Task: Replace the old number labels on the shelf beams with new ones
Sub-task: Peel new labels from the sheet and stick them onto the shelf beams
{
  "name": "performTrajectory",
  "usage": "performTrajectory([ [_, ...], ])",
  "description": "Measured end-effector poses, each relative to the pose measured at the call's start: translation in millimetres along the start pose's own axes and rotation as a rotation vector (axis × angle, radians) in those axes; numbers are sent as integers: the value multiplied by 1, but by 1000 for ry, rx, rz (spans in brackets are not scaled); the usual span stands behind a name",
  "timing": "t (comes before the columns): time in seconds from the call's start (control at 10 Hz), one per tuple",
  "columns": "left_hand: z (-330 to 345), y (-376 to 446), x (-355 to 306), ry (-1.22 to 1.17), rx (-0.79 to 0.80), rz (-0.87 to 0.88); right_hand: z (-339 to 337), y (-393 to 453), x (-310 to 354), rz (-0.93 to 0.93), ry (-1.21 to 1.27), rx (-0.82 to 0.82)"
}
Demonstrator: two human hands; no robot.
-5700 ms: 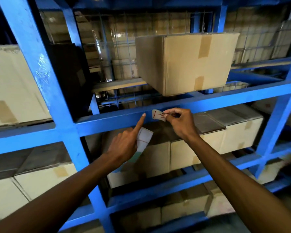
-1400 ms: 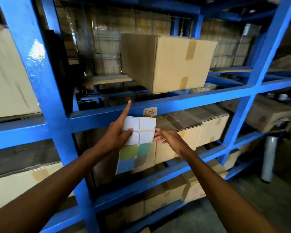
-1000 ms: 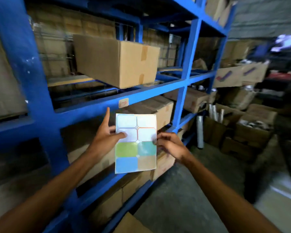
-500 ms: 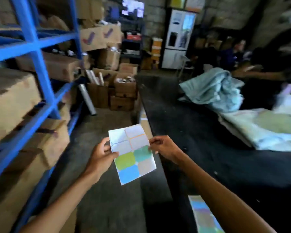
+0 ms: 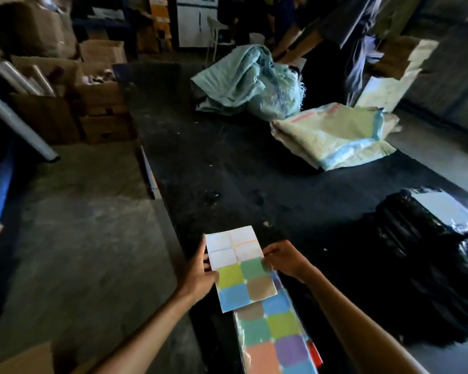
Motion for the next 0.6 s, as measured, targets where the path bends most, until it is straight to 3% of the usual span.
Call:
performTrajectory([
  [0.1, 17, 0, 8, 613, 77, 288, 3, 9, -15, -39, -205, -32],
  [0.2, 19, -2, 16, 801, 90, 336, 3, 12, -18, -36, -253, -55],
  [0.3, 23, 1, 18, 880, 116, 379, 4, 15, -14, -46, -291, -31],
  [0.4, 15, 1, 13, 789, 111, 323, -6, 15, 1, -76, -311, -119],
  [0.5, -26, 3, 1, 655, -13, 299, -7, 19, 47, -222, -244, -231],
  [0.6, -89, 2, -8, 663, -126, 295, 23, 17, 96, -333, -180, -201],
])
Point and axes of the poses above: each hand's wrist, its own y-axis towards the middle knuckle, its own z-axis out of the palm, x = y × z, the point moved 10 cm from there along y, towards the middle knuckle, and after that the axes turned 13 degrees about -x, right-handed, at the moved point
